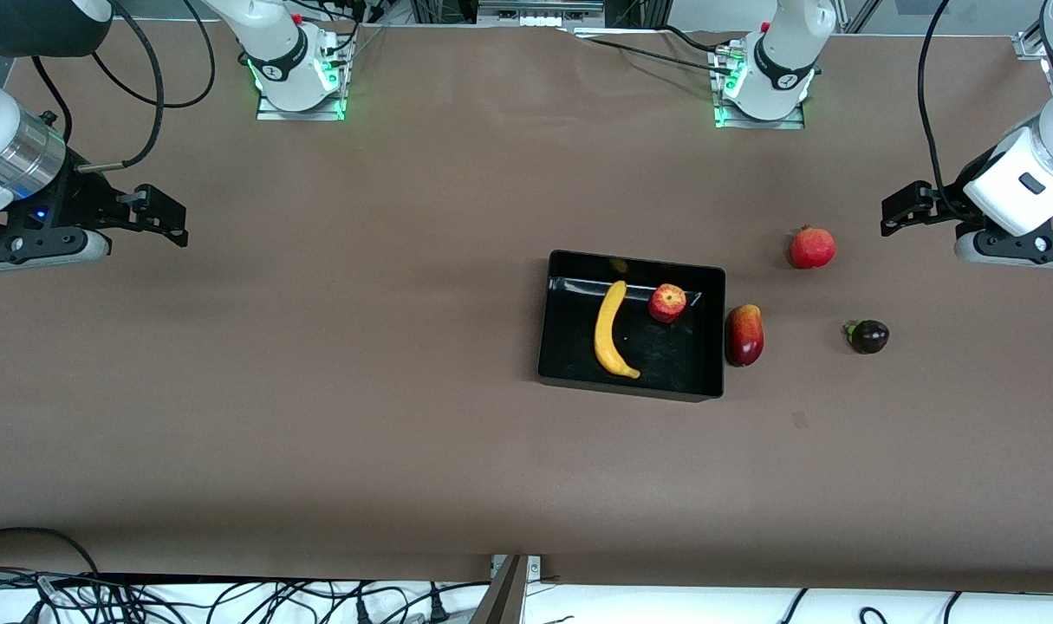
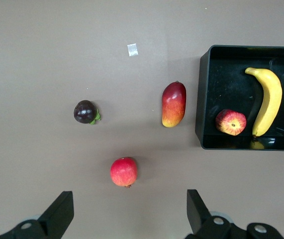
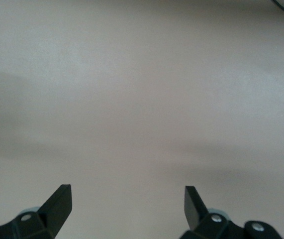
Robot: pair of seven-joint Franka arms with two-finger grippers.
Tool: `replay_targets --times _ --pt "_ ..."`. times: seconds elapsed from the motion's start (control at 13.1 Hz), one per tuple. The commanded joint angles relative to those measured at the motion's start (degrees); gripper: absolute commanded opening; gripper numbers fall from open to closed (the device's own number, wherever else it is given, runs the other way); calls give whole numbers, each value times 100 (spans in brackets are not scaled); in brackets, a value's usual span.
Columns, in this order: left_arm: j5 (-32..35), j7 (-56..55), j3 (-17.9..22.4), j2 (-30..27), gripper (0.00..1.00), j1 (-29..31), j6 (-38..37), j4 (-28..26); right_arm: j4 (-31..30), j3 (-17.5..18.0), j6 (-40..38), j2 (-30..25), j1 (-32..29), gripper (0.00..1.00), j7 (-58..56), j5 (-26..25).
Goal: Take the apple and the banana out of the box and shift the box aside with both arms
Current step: 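Reach the left gripper into the black tray and grasp the red apple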
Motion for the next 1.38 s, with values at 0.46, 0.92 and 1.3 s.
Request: replay_targets --times 0.46,0.92,1.3 --pt "-64 91 -58 204 100 4 -304 274 130 41 -41 43 -51 100 16 1" --pt "-109 -1163 -638 1222 100 -531 -210 221 113 24 -41 43 -68 100 25 1" --pt "93 -2825 -656 2286 100 -1647 1099 195 113 24 -50 51 -77 100 25 1"
